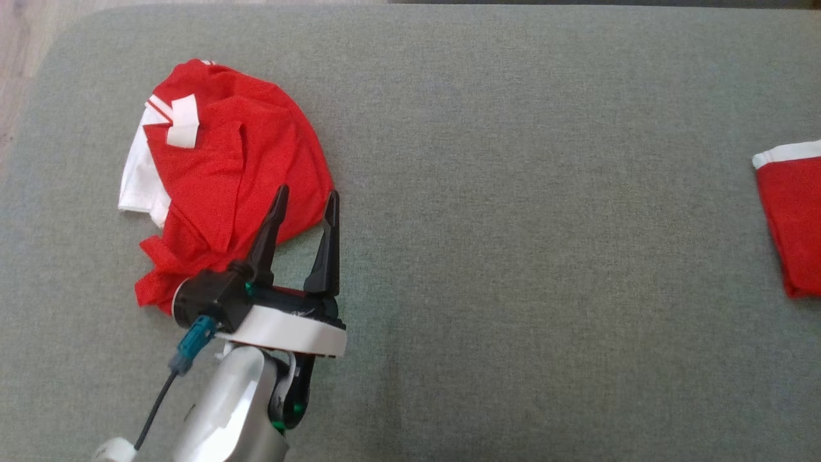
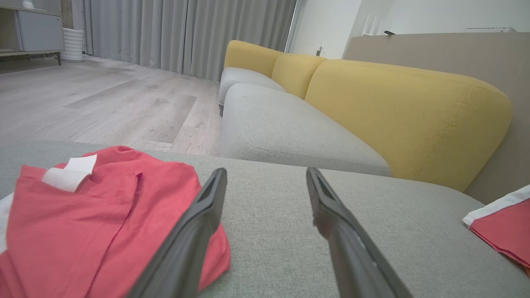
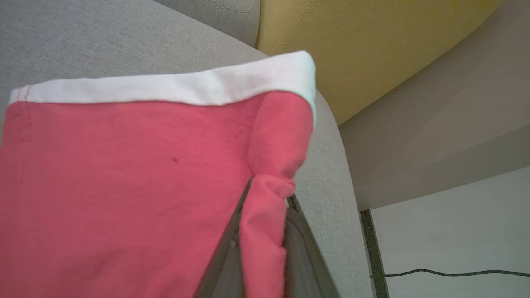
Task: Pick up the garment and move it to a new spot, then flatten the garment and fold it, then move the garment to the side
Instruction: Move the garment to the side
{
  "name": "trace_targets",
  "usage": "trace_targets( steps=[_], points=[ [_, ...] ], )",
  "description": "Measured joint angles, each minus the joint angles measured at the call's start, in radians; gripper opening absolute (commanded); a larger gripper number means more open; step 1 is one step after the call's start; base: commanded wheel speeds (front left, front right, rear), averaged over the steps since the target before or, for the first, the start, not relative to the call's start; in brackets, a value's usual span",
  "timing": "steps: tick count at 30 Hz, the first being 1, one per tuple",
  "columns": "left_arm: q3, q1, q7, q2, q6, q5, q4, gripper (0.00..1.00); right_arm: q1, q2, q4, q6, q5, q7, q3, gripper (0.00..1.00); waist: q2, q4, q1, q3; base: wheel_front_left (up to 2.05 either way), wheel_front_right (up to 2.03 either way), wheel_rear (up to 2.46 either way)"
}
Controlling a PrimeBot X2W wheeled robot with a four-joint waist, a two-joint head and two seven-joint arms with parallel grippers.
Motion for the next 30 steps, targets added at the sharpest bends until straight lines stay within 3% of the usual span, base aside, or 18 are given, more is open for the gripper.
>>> trace_targets(
  steps=[5, 6, 7, 8, 20, 30],
  points=[
    [0.001, 0.000, 0.000, 0.000, 0.000, 0.001, 0.000, 1.00, 0.000, 0.026, -0.016, 0.000, -0.048, 0.008, -0.060, 0.00, 0.0000, -0.003, 0.0000, 0.005, 0.00, 0.00, 0.00],
    [0.001, 0.000, 0.000, 0.000, 0.000, 0.001, 0.001, 1.00, 0.000, 0.034, -0.018, 0.000, -0.054, 0.008, -0.076, 0.05, 0.0000, -0.004, 0.0000, 0.005, 0.00, 0.00, 0.00],
    [0.002, 0.000, 0.000, 0.000, 0.000, 0.001, 0.001, 1.00, 0.001, 0.042, -0.023, 0.000, -0.062, 0.008, -0.088, 0.82, 0.0000, -0.006, 0.0000, 0.004, 0.00, 0.00, 0.00],
    [0.002, 0.000, 0.000, 0.000, 0.000, 0.001, 0.001, 1.00, 0.002, 0.051, -0.030, 0.000, -0.068, 0.008, -0.101, 1.00, 0.0000, -0.007, 0.0000, 0.003, 0.00, 0.00, 0.00],
    [0.014, 0.003, 0.000, -0.001, 0.000, 0.001, 0.013, 1.00, 0.006, 0.188, -0.193, 0.000, -0.119, 0.012, -0.158, 1.00, 0.0000, -0.041, -0.0001, -0.076, 0.00, 0.00, 0.00],
    [0.053, 0.077, 0.000, -0.001, 0.011, -0.004, 0.011, 1.00, 0.070, 0.409, -0.417, 0.000, 0.017, -0.085, -0.138, 1.00, 0.0000, -0.063, -0.0002, -0.192, 0.00, 0.00, 0.00]
  ],
)
